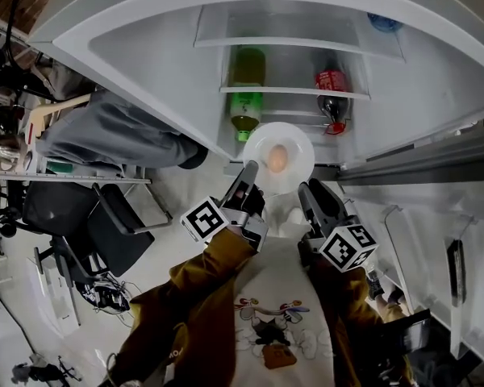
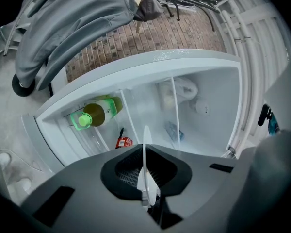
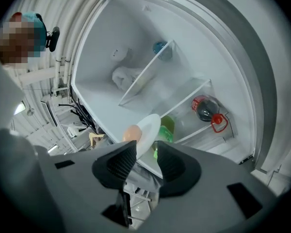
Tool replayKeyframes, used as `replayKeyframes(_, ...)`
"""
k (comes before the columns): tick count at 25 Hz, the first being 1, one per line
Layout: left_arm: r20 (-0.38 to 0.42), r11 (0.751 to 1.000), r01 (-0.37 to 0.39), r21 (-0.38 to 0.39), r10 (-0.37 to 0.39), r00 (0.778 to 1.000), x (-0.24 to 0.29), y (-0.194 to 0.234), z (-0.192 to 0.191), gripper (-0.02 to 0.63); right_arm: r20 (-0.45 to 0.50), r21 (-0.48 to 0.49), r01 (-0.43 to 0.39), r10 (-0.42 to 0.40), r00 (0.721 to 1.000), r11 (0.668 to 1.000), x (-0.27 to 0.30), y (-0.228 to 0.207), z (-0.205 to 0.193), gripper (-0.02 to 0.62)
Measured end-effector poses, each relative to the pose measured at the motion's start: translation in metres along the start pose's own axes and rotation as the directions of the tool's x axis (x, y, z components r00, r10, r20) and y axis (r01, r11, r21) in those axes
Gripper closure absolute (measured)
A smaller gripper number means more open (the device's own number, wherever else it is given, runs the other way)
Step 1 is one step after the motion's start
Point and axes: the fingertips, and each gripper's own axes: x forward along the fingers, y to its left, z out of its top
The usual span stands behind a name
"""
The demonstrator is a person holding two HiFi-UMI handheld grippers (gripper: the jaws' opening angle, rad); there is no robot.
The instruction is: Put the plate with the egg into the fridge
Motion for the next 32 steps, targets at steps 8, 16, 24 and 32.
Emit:
replayKeyframes(8,0.022,1.000,-0.002,-0.018,0.002,1.000,0.001,0.000,0.001,0.586,-0.031,0.137,-0.075,0.080,0.996,0.988,0.016,0.007,-0.008,0.479)
replayKeyframes(16,0.054,0.999,0.006,-0.047,-0.003,0.999,0.016,0.008,0.008,0.586,-0.050,0.100,-0.055,0.061,0.997,0.993,0.020,0.004,-0.007,0.479)
replayKeyframes(24,0.079,1.000,-0.003,-0.026,0.005,0.997,0.034,0.000,0.014,0.586,-0.030,0.084,-0.040,0.043,0.999,0.996,0.016,-0.002,0.002,0.479)
replayKeyframes(32,0.088,0.999,0.028,-0.029,-0.026,0.996,0.043,-0.062,0.028,0.586,-0.010,0.052,-0.035,0.035,0.999,0.998,0.014,0.003,0.007,0.479)
